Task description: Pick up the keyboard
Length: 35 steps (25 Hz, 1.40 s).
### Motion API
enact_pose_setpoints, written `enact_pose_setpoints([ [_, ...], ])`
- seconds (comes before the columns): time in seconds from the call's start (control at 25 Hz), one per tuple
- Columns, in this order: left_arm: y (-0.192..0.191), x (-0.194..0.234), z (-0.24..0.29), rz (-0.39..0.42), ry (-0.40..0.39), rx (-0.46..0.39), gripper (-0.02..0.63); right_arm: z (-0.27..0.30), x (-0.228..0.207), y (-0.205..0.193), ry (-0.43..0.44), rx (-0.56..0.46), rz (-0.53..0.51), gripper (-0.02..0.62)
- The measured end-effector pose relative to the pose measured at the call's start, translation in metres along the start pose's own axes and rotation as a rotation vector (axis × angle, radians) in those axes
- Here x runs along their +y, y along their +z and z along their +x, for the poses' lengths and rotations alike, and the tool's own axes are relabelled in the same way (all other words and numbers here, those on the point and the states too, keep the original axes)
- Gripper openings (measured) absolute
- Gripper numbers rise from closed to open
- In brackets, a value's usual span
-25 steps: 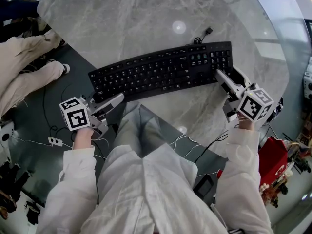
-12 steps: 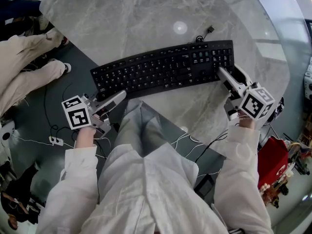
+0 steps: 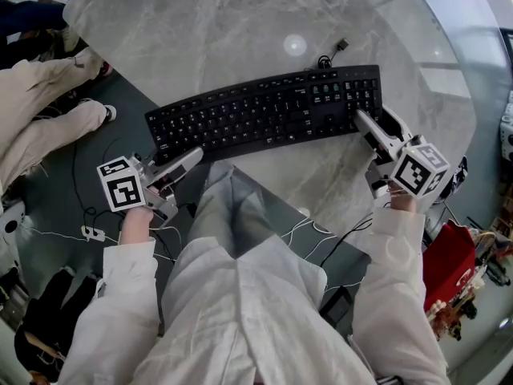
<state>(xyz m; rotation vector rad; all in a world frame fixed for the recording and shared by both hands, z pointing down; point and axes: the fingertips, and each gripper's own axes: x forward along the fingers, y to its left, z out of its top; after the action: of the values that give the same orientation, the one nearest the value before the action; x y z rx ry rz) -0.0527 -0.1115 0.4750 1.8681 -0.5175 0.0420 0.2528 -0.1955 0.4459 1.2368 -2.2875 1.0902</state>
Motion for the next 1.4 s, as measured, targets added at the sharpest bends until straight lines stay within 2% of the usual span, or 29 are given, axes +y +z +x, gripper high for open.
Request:
enact_pose_setpoints([
  [0.6,0.001,-0.002,0.000,-0.021,-0.007,-0.002,0.169,-0.006,0.002,0.000,0.004,-0.015,0.018,0.276],
  [0.88,0.013,-0.011,-0.004,0.072,-0.006,0.011,0.169,-0.014,0.007,-0.001,0.001,-0.042,0.030,0.276],
  [1.04,0.021,-0.023,-0.009,0.095,-0.018,0.024,0.170,-0.025,0.016,0.002,-0.013,-0.064,0.052,0.276],
  [1.24,0.005,-0.011,-0.001,0.072,0.004,-0.073,0.170,-0.005,0.001,0.008,0.044,-0.024,-0.012,0.276],
  [1.4,-0.004,-0.001,-0.001,0.062,-0.030,-0.089,0.170,-0.004,0.005,0.004,0.029,-0.021,-0.043,0.276],
])
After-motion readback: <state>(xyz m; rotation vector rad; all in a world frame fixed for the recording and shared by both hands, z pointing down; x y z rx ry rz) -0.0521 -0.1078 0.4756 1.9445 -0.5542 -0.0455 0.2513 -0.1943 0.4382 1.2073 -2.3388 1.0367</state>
